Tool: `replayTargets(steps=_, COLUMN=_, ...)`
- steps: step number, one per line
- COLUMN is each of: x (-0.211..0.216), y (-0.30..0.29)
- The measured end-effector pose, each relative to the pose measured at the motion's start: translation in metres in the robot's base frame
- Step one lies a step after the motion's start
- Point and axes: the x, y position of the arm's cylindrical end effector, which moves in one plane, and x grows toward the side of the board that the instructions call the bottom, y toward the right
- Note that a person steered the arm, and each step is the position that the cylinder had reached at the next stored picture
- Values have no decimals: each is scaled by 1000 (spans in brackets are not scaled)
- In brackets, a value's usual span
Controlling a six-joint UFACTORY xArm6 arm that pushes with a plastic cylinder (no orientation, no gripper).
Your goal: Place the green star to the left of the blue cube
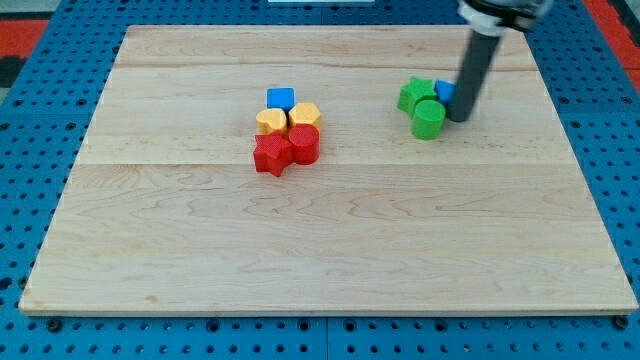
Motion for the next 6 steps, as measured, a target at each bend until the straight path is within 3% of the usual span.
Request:
replayTargets(steps=2, x=-65, y=-117)
replayTargets(steps=3, x=-78, y=-123)
replayTargets(steps=4, x=-106, y=-78)
replayTargets(steps=6, x=-127, y=-149)
